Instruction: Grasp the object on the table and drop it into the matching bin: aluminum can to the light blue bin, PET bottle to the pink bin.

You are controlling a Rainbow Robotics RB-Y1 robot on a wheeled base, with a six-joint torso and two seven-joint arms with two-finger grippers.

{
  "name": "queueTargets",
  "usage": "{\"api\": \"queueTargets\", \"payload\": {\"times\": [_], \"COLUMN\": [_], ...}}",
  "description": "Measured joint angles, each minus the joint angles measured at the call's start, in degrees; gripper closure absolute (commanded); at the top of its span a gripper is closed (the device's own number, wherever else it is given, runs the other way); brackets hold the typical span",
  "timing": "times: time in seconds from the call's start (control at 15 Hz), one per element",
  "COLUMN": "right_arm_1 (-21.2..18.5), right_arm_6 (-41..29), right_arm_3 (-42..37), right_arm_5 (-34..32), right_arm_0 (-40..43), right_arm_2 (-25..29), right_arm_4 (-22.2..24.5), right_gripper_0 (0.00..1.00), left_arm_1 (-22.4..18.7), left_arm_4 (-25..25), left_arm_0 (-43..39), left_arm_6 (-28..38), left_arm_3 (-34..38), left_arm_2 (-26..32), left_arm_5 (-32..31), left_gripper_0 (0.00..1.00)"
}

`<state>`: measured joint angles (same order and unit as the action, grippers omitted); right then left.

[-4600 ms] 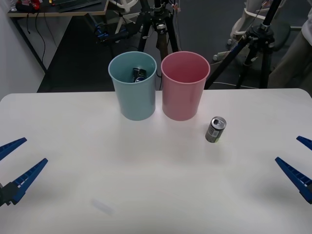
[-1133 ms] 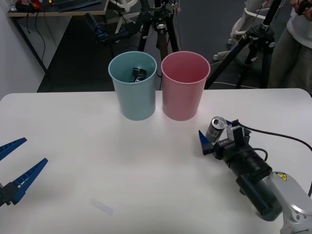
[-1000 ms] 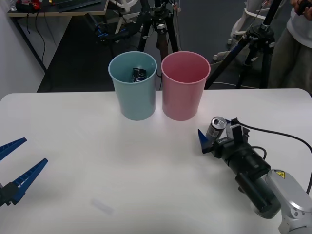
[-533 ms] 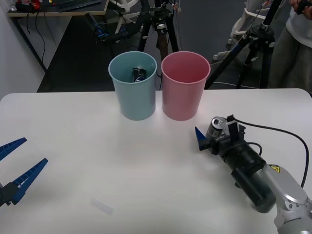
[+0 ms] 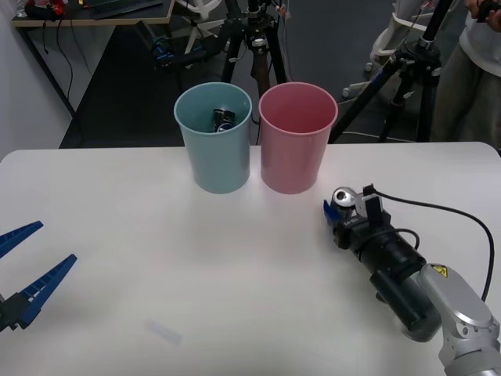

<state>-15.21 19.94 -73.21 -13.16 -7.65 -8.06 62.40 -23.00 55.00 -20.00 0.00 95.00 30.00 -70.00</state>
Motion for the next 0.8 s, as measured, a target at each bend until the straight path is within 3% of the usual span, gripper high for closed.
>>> {"api": "queueTargets", "payload": {"times": [0.53,0.8], "right_arm_1": [-0.07,-0.26], "right_arm_6": [0.05,-0.16], "right_arm_3": [-0.57,-6.76], "right_arm_5": [-0.49,-0.78], "right_arm_0": [0.21,3.51], "right_arm_2": [0.05,0.05], "right_arm_4": [-0.72,-0.88], "right_gripper_0": [1.00,1.00], "left_arm_1": [0.00,0.00], "left_arm_4": [0.00,0.00], "left_arm_0": [0.00,0.00], "left_arm_6": [0.00,0.00], "left_arm_3": [0.00,0.00], "left_arm_2": [0.00,0.00], "left_arm_5": [0.00,0.00], "left_gripper_0": [0.00,0.00]}}
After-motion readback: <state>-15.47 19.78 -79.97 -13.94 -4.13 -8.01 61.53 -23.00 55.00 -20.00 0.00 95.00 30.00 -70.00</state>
